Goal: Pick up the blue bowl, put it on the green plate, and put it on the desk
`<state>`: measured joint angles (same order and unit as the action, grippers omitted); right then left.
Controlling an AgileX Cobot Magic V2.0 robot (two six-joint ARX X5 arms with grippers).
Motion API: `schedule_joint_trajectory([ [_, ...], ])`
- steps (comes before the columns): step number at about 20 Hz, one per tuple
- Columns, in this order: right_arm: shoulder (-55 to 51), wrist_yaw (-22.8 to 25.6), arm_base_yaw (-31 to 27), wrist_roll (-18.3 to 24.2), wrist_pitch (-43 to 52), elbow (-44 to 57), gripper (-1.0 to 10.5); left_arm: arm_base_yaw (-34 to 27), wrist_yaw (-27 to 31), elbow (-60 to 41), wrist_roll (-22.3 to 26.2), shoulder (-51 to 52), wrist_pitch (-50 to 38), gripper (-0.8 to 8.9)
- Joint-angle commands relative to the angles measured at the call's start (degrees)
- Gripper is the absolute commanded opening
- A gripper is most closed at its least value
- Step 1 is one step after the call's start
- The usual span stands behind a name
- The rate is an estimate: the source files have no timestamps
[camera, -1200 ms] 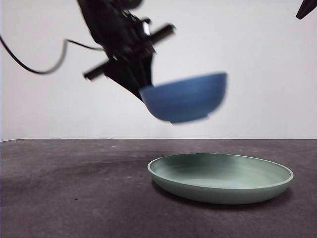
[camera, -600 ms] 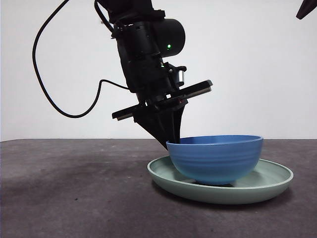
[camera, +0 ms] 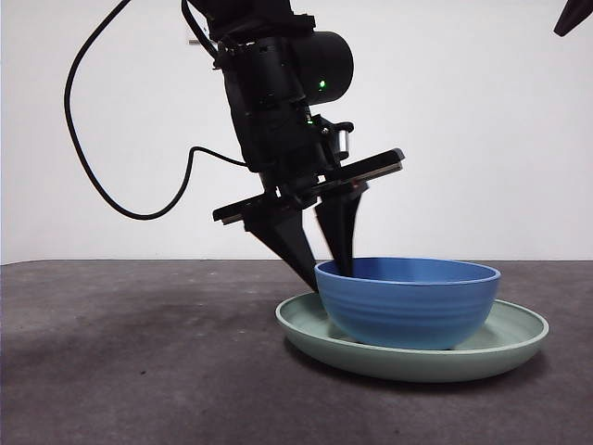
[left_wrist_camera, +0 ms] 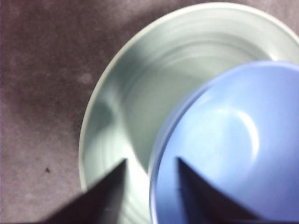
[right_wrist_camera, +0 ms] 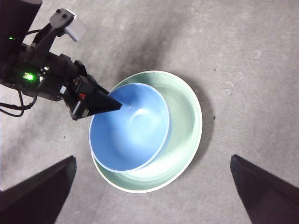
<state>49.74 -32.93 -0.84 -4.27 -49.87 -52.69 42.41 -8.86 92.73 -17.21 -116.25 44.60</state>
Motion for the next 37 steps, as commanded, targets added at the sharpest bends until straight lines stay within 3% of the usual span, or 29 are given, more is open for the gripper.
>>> schedule_joint_trajectory([
  [1,0.4,-0.1,0.1,0.5,0.5,-0.8,5.7,0.3,0.1,2.4,-1.3,-1.2,-0.2,3.78],
  [3,0.4,-0.1,0.1,0.5,0.5,-0.8,5.7,0.0,-0.3,4.3,-1.0,-1.2,1.5,4.44],
  [7,0.4,-0.1,0.1,0.5,0.5,-0.8,5.7,-0.5,-0.3,6.1,1.5,2.1,5.0,4.48],
  [10,0.4,-0.1,0.1,0.5,0.5,-0.8,5.7,-1.0,1.5,6.1,4.8,7.4,9.4,5.71],
  [12,0.4,-0.1,0.1,0.5,0.5,-0.8,5.7,-1.0,5.2,6.1,8.5,12.3,12.0,5.76],
  [15,0.4,-0.1,0.1,0.5,0.5,-0.8,5.7,-1.1,6.1,6.1,13.7,21.0,15.2,5.75],
  [20,0.4,-0.1,0.1,0.5,0.5,-0.8,5.7,-1.4,6.1,-2.1,17.2,37.4,15.1,5.71],
  [28,0.4,-0.1,0.1,0.5,-0.4,-0.8,5.7,-2.2,6.1,-30.0,14.8,67.3,3.7,5.71],
  [37,0.4,-0.1,0.1,0.4,-1.8,-0.8,5.7,-2.2,6.1,-35.9,10.1,79.0,3.4,5.66],
])
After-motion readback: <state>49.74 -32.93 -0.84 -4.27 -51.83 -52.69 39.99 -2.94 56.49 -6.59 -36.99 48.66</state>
